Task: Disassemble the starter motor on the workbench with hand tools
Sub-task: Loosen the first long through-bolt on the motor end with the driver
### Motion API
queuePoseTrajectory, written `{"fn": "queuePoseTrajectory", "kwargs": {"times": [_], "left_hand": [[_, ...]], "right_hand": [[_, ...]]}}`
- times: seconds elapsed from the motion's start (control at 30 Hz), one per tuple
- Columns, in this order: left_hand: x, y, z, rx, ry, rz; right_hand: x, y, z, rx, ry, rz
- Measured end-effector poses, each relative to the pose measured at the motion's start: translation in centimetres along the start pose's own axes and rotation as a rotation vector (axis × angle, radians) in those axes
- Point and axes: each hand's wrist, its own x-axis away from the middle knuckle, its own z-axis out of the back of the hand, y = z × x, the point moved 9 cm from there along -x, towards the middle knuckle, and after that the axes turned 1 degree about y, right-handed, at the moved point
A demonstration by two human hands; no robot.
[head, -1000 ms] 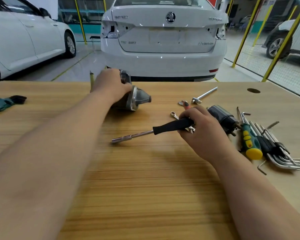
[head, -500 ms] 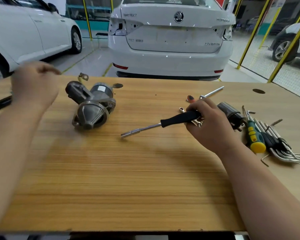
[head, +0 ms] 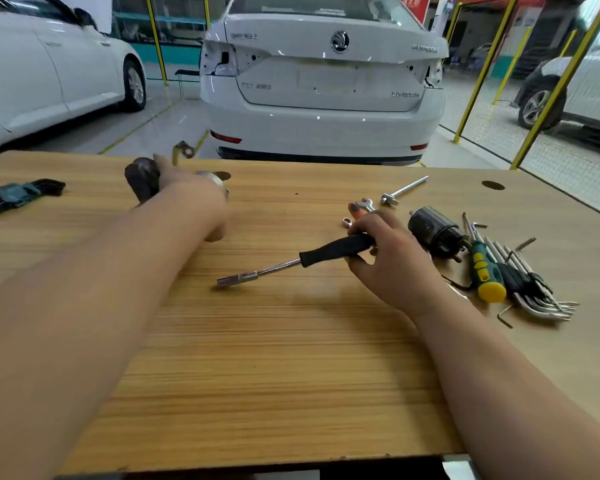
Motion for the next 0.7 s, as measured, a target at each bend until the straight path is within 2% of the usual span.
{"fn": "queuePoseTrajectory", "kwargs": {"times": [0.13, 0.27, 0.4, 0.57, 0.7], "left_hand": [[2.6, -2.9, -1.4, 0.221, 0.253, -0.210], [6.2, -3.5, -1.8, 0.314, 0.349, -0.279], [7.2, 0.5, -2.0, 0.241, 0.349, -0.358], [6.2, 0.7, -1.0, 0.499, 0.398, -0.449], [5.0, 0.9, -1.2, 0.496, 0.357, -0.437]], "right_hand": [[-0.3, 0.3, 0.2, -0.024, 0.011, -0.054], [-0.1, 0.4, 0.2, -0.076, 0.001, -0.091], [0.2, 0.1, -0.3, -0.220, 0.003, -0.164], [0.2, 1.4, 0.0, -0.547, 0.151, -0.391], [0.6, 3.4, 0.4, -0.728, 0.261, -0.559]]}}
